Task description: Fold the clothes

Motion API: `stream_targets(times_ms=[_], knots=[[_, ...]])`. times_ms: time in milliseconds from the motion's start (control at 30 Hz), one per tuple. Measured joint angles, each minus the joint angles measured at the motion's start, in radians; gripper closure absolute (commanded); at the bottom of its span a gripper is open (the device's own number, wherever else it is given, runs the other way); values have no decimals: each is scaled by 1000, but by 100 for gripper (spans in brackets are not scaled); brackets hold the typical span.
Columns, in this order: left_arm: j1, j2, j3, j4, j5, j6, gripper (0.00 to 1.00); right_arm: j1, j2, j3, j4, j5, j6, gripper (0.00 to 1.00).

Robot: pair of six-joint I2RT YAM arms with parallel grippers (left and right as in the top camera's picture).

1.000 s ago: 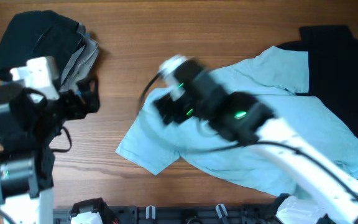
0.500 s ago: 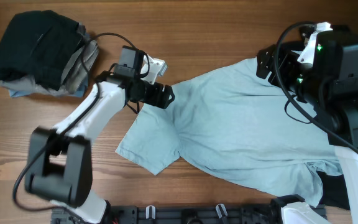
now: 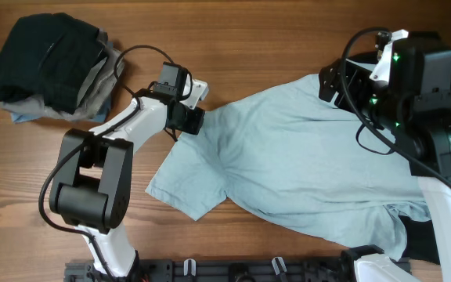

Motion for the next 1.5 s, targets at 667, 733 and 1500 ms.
stream_targets(times_ms=[667, 733, 1500], knots=[[631, -204, -9, -407, 88, -124, 68, 0, 5, -2, -27, 35, -3, 9], [609, -205, -9, -407, 151, -102, 64, 0, 17, -2, -24, 38, -3, 9], [12, -29, -2, 228, 122, 45, 17, 0, 163, -7, -46, -8, -56, 10]])
